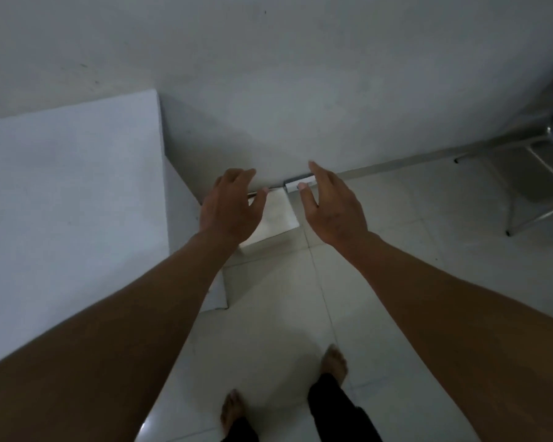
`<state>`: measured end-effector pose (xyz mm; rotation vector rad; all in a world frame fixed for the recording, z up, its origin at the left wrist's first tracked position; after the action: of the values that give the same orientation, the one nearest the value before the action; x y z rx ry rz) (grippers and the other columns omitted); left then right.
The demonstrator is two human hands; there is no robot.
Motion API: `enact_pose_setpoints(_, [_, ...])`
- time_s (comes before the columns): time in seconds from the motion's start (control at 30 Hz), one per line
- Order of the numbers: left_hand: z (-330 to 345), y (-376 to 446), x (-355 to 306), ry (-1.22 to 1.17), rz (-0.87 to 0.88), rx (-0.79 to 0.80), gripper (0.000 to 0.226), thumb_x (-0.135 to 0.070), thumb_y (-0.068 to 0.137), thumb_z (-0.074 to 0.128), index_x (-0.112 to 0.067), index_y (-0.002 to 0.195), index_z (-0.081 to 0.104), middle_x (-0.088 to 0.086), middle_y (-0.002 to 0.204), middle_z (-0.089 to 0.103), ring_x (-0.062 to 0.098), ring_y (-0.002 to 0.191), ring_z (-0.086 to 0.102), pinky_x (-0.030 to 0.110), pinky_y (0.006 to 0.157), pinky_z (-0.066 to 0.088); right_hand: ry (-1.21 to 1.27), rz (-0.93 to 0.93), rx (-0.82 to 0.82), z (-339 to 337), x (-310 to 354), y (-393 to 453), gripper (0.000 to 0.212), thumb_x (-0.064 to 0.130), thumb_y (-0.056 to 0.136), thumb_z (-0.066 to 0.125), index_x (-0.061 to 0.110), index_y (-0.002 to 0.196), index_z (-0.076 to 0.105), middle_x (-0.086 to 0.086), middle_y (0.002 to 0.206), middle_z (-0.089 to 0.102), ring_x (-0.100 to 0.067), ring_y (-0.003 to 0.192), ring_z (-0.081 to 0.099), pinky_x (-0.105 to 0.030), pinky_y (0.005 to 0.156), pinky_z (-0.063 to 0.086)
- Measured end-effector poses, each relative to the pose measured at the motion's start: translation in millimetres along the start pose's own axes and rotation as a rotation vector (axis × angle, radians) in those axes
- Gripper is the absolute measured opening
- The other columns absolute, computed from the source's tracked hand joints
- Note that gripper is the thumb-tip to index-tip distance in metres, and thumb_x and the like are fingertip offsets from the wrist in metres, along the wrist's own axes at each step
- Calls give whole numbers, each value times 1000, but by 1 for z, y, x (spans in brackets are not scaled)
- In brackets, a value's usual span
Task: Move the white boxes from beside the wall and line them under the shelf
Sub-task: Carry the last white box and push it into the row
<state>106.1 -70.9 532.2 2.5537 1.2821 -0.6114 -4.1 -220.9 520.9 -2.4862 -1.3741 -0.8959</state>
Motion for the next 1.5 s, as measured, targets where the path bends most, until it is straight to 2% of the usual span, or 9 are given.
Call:
enact_pose_setpoints(0.2, [43,41,-5,-36,-209,-8,49,-42,97,51,-18,138,50,7,139,51,28,123,51,38,97,43,-17,-76,127,24,-45,62,49,36,100,46,12,143,43,-11,138,53,-29,124,51,-42,98,43])
enact_pose_setpoints(0.5, [112,92,46,-88,-393,4,51,-45,98,48,-17,141,48,8,142,49,27,130,46,38,104,37,72,26,211,103,-108,122,56,40,100,45,13,149,33,-12,147,41,-29,133,42,-41,103,39])
enact_pose_setpoints(0.67, [198,123,102,-111,-411,20,55,-47,97,49,-14,140,48,9,141,52,25,131,45,38,108,35,129,94,231,183,-165,147,61,45,98,48,16,149,34,-7,148,42,-23,135,40,-40,108,38])
enact_pose_setpoints(0.8, [273,146,161,-132,-458,21,56,-51,95,50,-20,142,47,6,142,51,25,131,45,38,107,38,170,27,240,258,-207,165,61,49,97,49,17,148,37,-4,147,45,-17,135,41,-32,108,35])
enact_pose_setpoints(0.93, [349,158,226,-123,-506,-8,56,-52,94,51,-20,141,47,9,140,52,28,128,48,42,105,42,167,68,252,349,-262,174,64,53,97,47,19,149,33,-2,150,41,-17,137,36,-25,105,26])
enact_pose_setpoints(1.1, [436,177,291,-130,-552,-81,57,-45,95,55,-19,145,43,7,149,42,26,136,40,35,107,33,173,88,291,461,-313,176,67,59,96,41,25,152,26,-4,153,36,-22,139,34,-40,110,32])
enact_pose_setpoints(1.2, [481,192,322,-101,-535,-135,60,-46,94,56,-20,146,41,7,150,40,25,137,37,37,108,33,155,80,254,514,-339,182,71,61,94,43,23,152,24,-8,153,35,-25,139,35,-44,111,34])
enact_pose_setpoints(1.37, [520,196,366,37,-576,-187,78,-57,89,56,-22,152,26,9,159,23,31,143,26,46,112,30,90,91,204,558,-371,197,81,66,91,43,21,153,19,-10,154,32,-28,140,32,-46,111,33])
enact_pose_setpoints(1.5, [535,192,385,-6,-698,-142,102,-71,81,55,-22,156,6,11,161,13,36,145,22,54,112,30,118,147,224,572,-388,202,90,71,86,46,21,154,15,-10,154,32,-30,138,34,-47,109,35])
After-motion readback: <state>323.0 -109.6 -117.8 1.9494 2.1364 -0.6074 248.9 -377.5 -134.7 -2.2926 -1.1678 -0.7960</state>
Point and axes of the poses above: each hand's wrist, its own y-axis towards the middle knuckle, its own z-axis out of the palm, x = y × z, the point moved 7 cm from there along y, towards the middle knuckle
